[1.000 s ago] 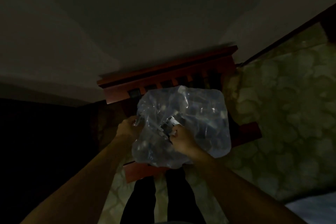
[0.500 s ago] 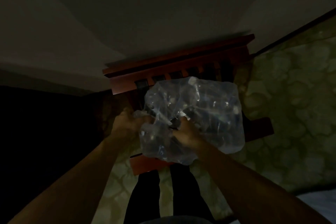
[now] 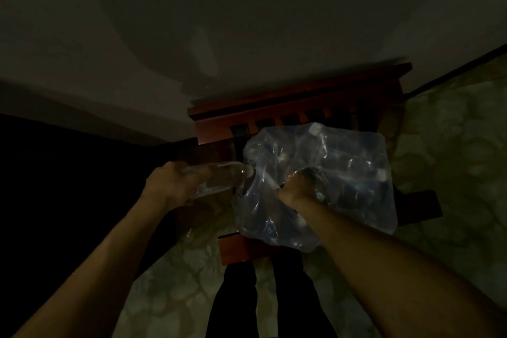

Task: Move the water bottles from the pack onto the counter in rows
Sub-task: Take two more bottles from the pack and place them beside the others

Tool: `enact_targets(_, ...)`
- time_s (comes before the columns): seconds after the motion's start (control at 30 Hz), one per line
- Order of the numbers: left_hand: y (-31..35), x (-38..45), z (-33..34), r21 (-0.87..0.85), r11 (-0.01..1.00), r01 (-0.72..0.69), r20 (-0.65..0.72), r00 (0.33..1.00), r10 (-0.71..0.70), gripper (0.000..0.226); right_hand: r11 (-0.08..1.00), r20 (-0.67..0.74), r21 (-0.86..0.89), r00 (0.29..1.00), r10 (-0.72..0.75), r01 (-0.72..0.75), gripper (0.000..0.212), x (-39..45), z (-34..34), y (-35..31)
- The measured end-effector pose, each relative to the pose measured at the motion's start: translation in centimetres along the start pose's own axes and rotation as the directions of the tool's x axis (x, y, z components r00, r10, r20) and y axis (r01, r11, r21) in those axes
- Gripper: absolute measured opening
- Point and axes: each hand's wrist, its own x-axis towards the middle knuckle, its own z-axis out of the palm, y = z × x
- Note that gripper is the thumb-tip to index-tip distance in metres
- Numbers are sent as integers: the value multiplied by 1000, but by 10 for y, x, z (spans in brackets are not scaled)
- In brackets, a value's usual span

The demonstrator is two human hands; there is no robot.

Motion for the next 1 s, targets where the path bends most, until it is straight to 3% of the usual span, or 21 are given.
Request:
enact_targets(0.13, -13, -16, 4, -326, 941, 86, 47, 996, -74, 30, 918, 27, -395, 1000, -7, 17, 65, 13, 2, -6)
enact_targets(0.27, -22, -27, 24, -539, 833, 126, 85, 992, -96, 20, 839, -71, -543, 997, 7, -45, 70, 10, 5, -8)
enact_targets(0.33, -24, -33, 35, -627, 765, 145, 115, 989, -94, 19, 910, -95, -414, 995, -9, -32, 62, 6, 12, -3)
enact_targets(0.4, -23, -39, 44, -710, 676, 197, 179, 979, -97, 28, 990, -92, -134, 995, 26, -38, 54, -1, 15, 0)
enact_targets(0.5, -18, -46, 51, -764, 606, 223, 232, 971, -64, 51, 994, -74, 99, 996, 55, -48, 50, -13, 6, 1)
enact_targets(0.63, -2, -53, 55, -783, 583, 216, 274, 962, 12, 72, 999, -98, 53, 995, 1, 4, 62, -31, -22, 9)
enact_targets(0.8, 17, -60, 55, -782, 591, 198, 297, 952, 74, 58, 997, -18, 76, 1000, 2, -1, 60, -52, -62, 7)
enact_targets(0.87, 21, -63, 57, -763, 619, 186, 304, 948, 89, 52, 996, 44, 89, 999, -28, 24, 51, -63, -78, 1)
enact_targets(0.93, 25, -68, 58, -756, 629, 182, 319, 941, 111, 50, 995, 78, 70, 993, -83, 78, 28, -73, -94, -2)
enact_targets(1.0, 29, -74, 57, -745, 649, 155, 327, 933, 152, 50, 993, 69, 32, 991, -116, 114, 31, -89, -108, -3)
